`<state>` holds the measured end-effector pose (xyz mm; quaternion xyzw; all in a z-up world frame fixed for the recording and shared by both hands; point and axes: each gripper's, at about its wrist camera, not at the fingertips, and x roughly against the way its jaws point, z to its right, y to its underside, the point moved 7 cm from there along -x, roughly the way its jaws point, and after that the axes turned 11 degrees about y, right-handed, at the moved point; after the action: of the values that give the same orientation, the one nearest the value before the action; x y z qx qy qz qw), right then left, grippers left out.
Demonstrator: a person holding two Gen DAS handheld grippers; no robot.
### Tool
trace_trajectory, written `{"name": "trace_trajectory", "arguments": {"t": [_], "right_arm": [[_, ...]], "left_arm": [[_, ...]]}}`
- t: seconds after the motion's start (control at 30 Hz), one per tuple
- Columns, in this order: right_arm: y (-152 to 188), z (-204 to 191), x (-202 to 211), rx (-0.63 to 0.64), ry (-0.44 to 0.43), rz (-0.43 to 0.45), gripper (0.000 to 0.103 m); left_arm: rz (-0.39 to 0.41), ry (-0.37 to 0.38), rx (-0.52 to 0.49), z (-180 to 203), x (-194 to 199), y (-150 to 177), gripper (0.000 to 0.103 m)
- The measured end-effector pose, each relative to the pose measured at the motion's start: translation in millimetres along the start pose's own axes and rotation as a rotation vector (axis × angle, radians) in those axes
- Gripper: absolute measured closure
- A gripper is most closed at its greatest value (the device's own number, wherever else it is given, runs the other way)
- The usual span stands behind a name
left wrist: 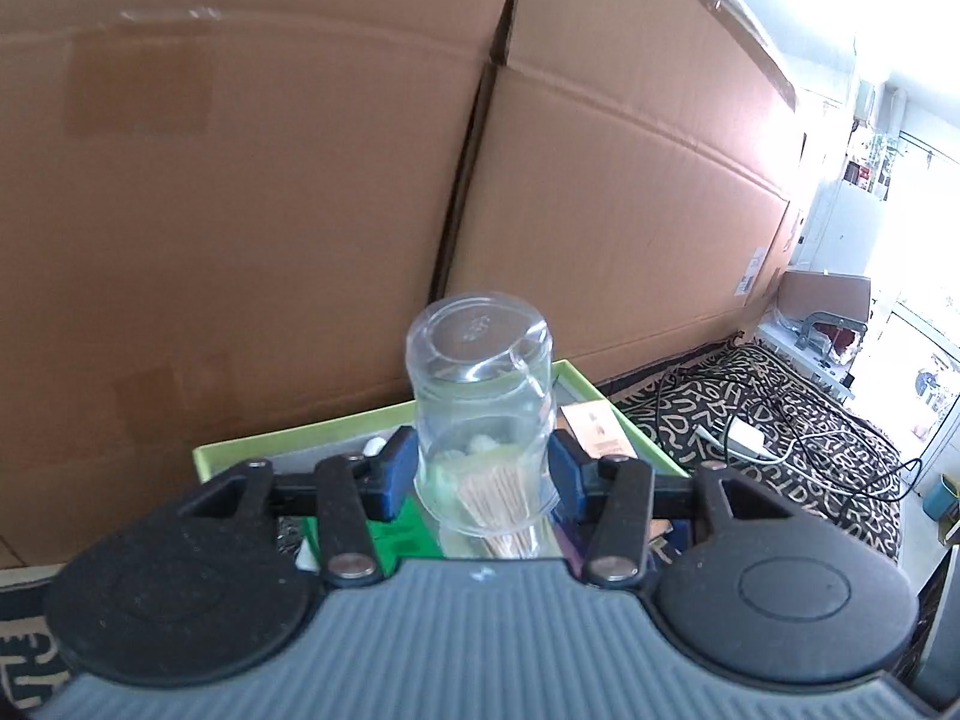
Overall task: Organize objects
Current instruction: 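Release the cup and tan box into the shoebox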
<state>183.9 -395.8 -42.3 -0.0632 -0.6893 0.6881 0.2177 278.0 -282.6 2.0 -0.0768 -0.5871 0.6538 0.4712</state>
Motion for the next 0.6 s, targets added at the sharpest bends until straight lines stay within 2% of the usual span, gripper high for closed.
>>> {"name": "trace_trajectory", "arguments": {"t": [0.07,0.1,0.13,0.17,0.2,0.27,0.37,0.6], "right_arm": [[5.5,-5.8,-19.7,0.026,-0.020,-0.032,0.069],[10.2,-8.5,-27.2,0.043,-0.035,-0.051,0.068],[14.4,-5.6,-27.7,0.055,-0.035,-0.054,0.066],[18.2,-5.5,-24.9,0.071,-0.030,-0.038,0.057],[21.0,-4.7,-19.0,0.084,-0.025,-0.001,0.038],[24.9,-2.0,-4.8,0.094,0.002,0.083,0.027],[29.8,0.2,7.7,0.097,0.020,0.118,0.026],[30.0,8.3,21.9,-0.008,-0.045,0.016,0.020]], "left_arm": [[0.008,0.016,-0.011,-2.9,-13.6,2.6,0.037],[0.007,0.022,-0.024,-4.9,-19.3,6.2,0.016],[0.020,-0.003,-0.028,-8.3,-20.0,10.1,0.000],[0.042,-0.030,-0.031,-11.4,-17.6,13.9,0.000],[0.059,-0.038,-0.037,-14.4,-14.9,18.0,0.000],[0.059,-0.026,-0.018,-20.4,-10.2,26.6,0.000],[0.082,-0.026,0.034,-29.2,1.4,38.2,0.000],[0.144,-0.097,0.012,-27.6,45.6,54.5,0.000]]}}
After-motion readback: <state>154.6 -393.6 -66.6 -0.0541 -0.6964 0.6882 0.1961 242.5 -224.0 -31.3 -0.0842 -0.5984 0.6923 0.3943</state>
